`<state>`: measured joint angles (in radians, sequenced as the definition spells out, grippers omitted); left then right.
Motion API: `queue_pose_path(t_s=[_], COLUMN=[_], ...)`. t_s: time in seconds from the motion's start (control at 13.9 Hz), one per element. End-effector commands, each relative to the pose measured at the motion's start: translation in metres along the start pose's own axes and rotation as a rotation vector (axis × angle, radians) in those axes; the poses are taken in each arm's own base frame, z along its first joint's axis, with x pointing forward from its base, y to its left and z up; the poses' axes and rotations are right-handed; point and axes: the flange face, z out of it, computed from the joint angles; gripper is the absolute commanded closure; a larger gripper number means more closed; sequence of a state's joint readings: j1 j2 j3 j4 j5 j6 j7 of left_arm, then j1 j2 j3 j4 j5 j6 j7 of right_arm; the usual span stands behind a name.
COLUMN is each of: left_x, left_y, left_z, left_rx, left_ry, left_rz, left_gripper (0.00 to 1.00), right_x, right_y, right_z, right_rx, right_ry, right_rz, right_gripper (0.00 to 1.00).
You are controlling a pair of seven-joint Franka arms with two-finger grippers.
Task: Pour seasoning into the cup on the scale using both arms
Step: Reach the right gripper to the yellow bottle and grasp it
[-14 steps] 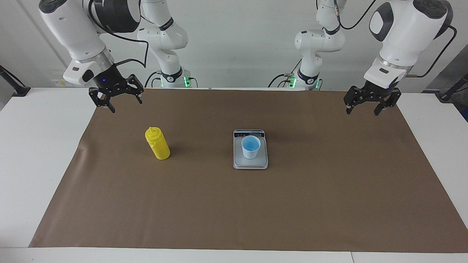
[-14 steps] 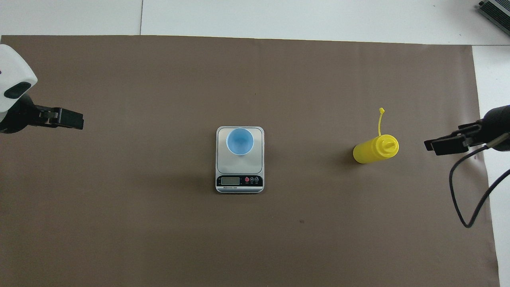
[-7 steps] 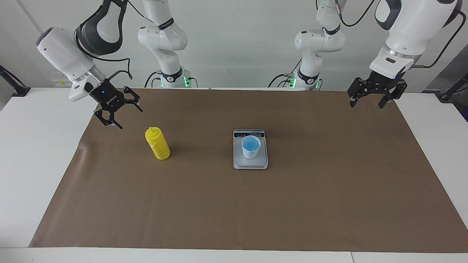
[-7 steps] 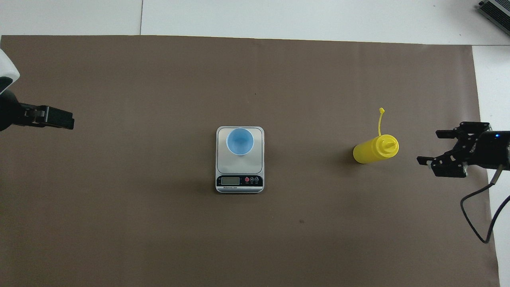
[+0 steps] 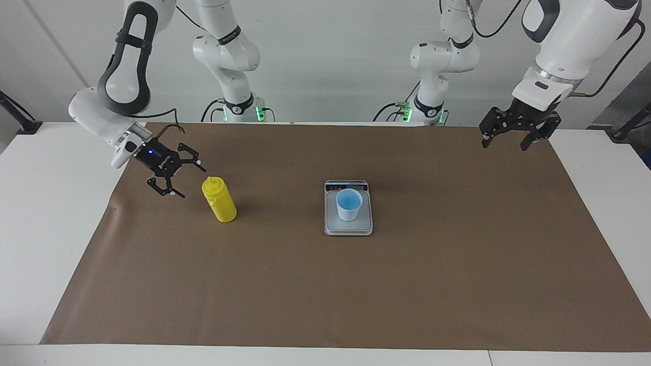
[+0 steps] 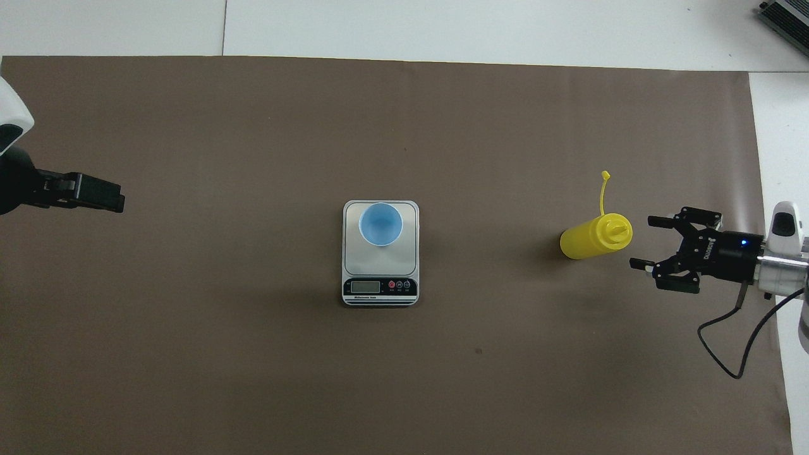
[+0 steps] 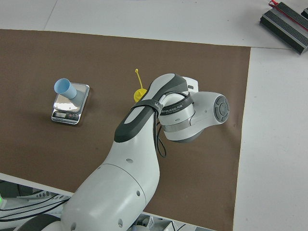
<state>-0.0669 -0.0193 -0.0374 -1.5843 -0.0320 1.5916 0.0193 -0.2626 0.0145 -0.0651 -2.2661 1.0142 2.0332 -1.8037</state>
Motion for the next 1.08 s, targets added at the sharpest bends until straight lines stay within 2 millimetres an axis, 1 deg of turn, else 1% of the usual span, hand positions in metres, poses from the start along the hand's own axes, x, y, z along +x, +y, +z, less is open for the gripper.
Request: queue_pose_path(t_s=[0.0, 0.14, 0.22, 0.29, 0.5, 0.58, 0.65, 0.79, 0.94, 1.01], left_x=[-0.001, -0.002, -0.003, -0.004, -0.005, -0.005, -0.006, -0.006, -0.006, -0.006], left_y=[-0.003, -0.004, -0.003, -0.003, -0.004, -0.003, -0.003, -0.004, -0.004, -0.004], left_z=[-0.021, -0.015, -0.015, -0.012, -0.010, -0.010, -0.010, -0.010, -0.010, -0.010], left_rx=[-0.001, 0.008, 0.007, 0.007, 0.007, 0.007, 0.006, 0.008, 0.008, 0.007], left_ry=[0.010, 0.009, 0.009, 0.001, -0.002, -0.007, -0.008, -0.008, -0.008, -0.008], left_rz=[0.007, 0.011, 0.003, 0.002, 0.000, 0.001, 0.001, 0.000, 0.000, 0.000], left_gripper=[0.00, 0.00, 0.00, 0.00, 0.00, 0.00, 0.00, 0.00, 0.00, 0.00], right_x=[-0.009, -0.017, -0.022, -0.033, -0.051, -0.048, -0.042, -0.034, -0.033, -0.032], right_y=[0.002, 0.006, 0.009, 0.013, 0.020, 0.018, 0.014, 0.009, 0.008, 0.009], right_z=[0.017, 0.029, 0.041, 0.056, 0.083, 0.093, 0.103, 0.112, 0.114, 0.113], right_rx=[-0.018, -0.018, -0.015, -0.009, -0.011, -0.013, -0.004, 0.001, 0.003, 0.001], right_ry=[0.058, 0.095, 0.127, 0.167, 0.264, 0.287, 0.295, 0.303, 0.305, 0.306], right_rz=[-0.048, -0.070, -0.082, -0.085, -0.081, -0.092, -0.105, -0.107, -0.111, -0.115], right_gripper=[0.00, 0.00, 0.00, 0.00, 0.00, 0.00, 0.00, 0.00, 0.00, 0.05])
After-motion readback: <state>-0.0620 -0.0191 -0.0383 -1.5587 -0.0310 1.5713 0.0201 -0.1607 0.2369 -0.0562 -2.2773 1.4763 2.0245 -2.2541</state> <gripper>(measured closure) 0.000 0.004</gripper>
